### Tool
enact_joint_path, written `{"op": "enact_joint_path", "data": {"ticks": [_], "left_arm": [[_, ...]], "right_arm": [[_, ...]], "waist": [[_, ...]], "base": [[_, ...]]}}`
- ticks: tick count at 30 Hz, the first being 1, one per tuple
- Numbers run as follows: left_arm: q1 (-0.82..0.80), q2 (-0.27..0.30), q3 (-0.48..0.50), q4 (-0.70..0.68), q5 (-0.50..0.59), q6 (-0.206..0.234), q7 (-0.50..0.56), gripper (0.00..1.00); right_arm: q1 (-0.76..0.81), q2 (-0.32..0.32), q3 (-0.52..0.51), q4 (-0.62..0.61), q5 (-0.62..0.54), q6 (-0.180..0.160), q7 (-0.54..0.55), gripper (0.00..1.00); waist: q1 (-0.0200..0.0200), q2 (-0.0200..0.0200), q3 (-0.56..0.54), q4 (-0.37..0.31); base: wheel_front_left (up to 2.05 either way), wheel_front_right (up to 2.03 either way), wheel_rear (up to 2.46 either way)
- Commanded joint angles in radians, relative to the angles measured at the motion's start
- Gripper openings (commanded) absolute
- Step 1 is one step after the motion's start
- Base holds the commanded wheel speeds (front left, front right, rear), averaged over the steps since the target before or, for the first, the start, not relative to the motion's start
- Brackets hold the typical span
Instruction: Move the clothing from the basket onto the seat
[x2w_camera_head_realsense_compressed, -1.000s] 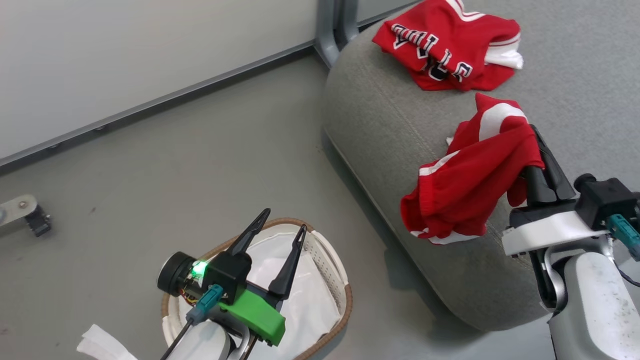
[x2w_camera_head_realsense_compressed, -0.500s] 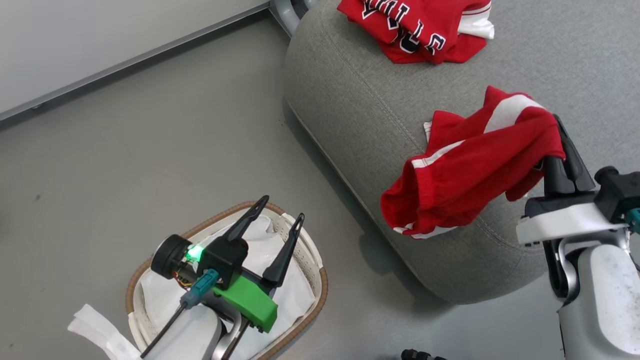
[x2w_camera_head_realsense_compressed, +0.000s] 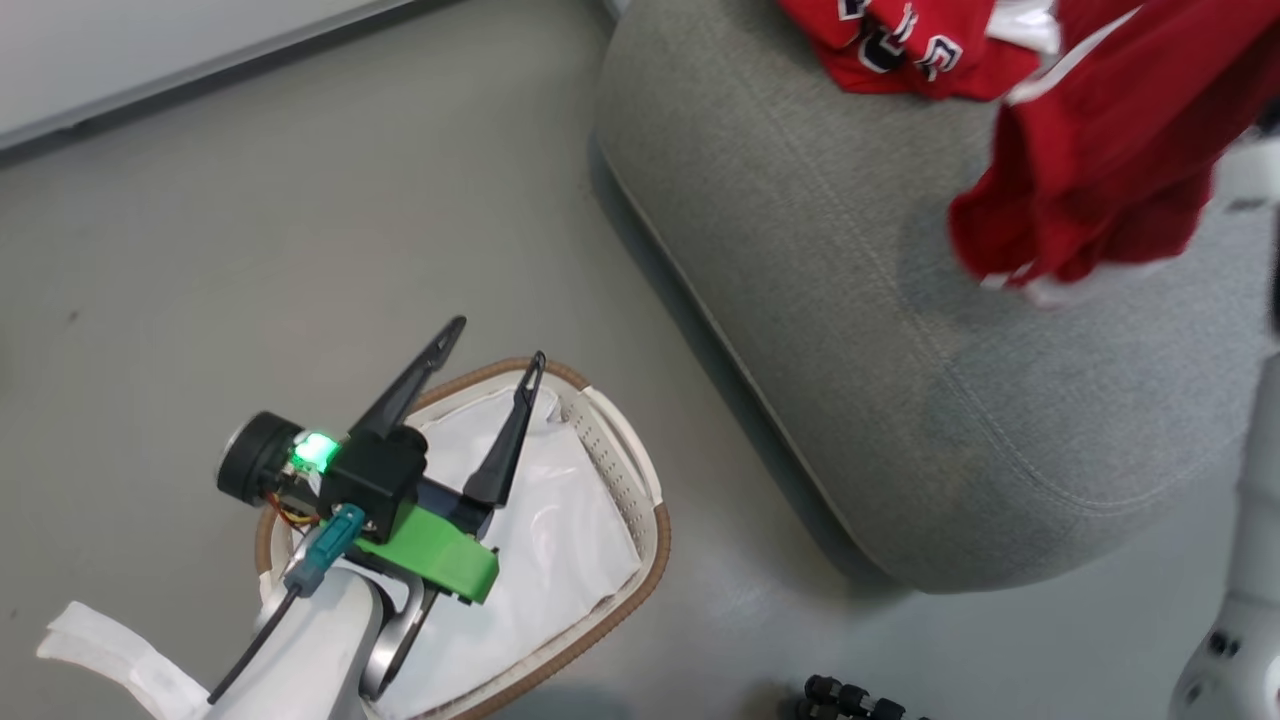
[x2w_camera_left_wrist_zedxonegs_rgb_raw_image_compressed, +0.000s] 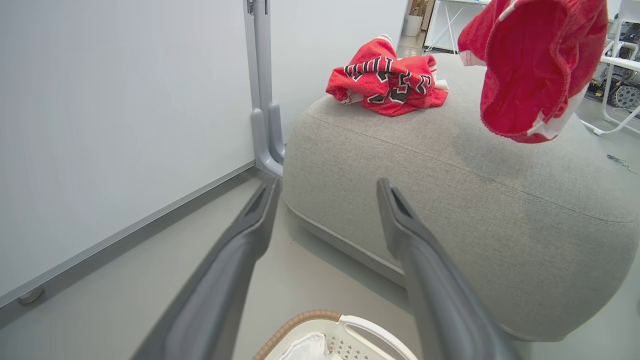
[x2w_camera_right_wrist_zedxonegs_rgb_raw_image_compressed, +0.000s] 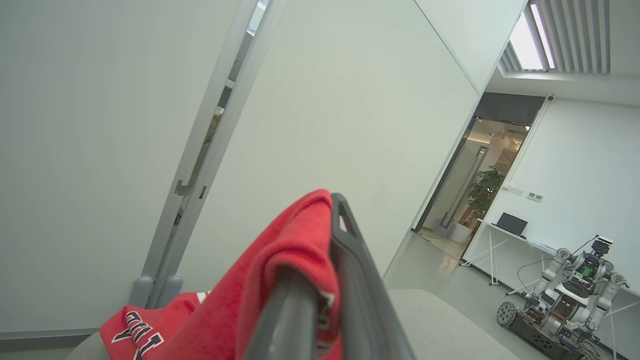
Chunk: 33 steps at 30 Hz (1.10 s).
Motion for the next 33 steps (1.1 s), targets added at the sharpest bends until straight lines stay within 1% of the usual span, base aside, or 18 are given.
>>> {"op": "enact_joint_path", "data": {"ticks": [1,5,8,13,16,20,24,29,31,32,33], "left_arm": [[-0.022,0.011,0.002,-0.012,0.006,0.005,0.0,1.0],[-0.052,0.018,-0.012,-0.05,0.019,0.001,0.016,1.0],[-0.076,0.011,-0.032,-0.068,0.031,-0.003,0.028,1.0],[-0.106,0.013,-0.047,-0.094,0.046,-0.001,0.042,1.0],[-0.115,0.021,-0.052,-0.106,0.054,0.001,0.048,1.0],[-0.113,0.035,-0.052,-0.118,0.055,0.006,0.057,1.0],[-0.105,0.04,-0.058,-0.122,0.056,0.011,0.058,1.0],[-0.107,0.043,-0.064,-0.124,0.053,0.013,0.061,1.0],[-0.108,0.042,-0.068,-0.122,0.05,0.012,0.06,1.0],[-0.108,0.039,-0.069,-0.121,0.045,0.011,0.059,1.0],[-0.107,0.037,-0.07,-0.121,0.041,0.011,0.057,1.0]], "right_arm": [[-0.047,-0.03,-0.024,0.015,-0.004,-0.001,-0.002,0.0],[-0.16,-0.106,-0.103,0.067,-0.017,-0.001,-0.002,0.0],[-0.203,-0.169,-0.168,0.105,-0.044,-0.001,-0.002,0.0],[-0.218,-0.189,-0.241,0.206,-0.076,-0.001,-0.002,0.0],[-0.205,-0.177,-0.269,0.271,-0.098,-0.001,-0.002,0.0],[-0.196,-0.144,-0.295,0.341,-0.114,-0.001,-0.002,0.0],[-0.18,-0.11,-0.302,0.394,-0.125,-0.001,-0.002,0.0],[-0.157,-0.087,-0.307,0.421,-0.142,-0.001,-0.002,0.0],[-0.137,-0.08,-0.297,0.422,-0.157,-0.001,-0.002,0.27],[-0.127,-0.078,-0.29,0.419,-0.16,-0.001,-0.002,0.85],[-0.116,-0.077,-0.285,0.417,-0.167,-0.001,-0.002,1.0]], "waist": [[-0.0001,0.0109,0.066,0.063],[-0.0001,0.0109,0.124,0.118],[-0.0001,0.0109,0.169,0.167],[-0.0001,0.0109,0.249,0.22],[-0.0001,0.0109,0.289,0.239],[-0.0001,0.0109,0.332,0.247],[-0.0001,0.0109,0.347,0.244],[-0.0001,0.0109,0.349,0.235],[-0.0001,0.0109,0.343,0.23],[-0.0001,0.0109,0.338,0.228],[-0.0001,0.0109,0.335,0.227]], "base": [[0.0,0.0,0.0],[0.0,0.0,0.0],[0.0,0.0,0.0],[0.0,0.0,0.0],[0.0,0.0,0.0],[0.0,0.0,0.0],[0.0,0.0,0.0],[0.0,0.0,0.0],[0.0,0.0,0.0],[0.0,0.0,0.0],[0.0,0.0,0.0]]}}
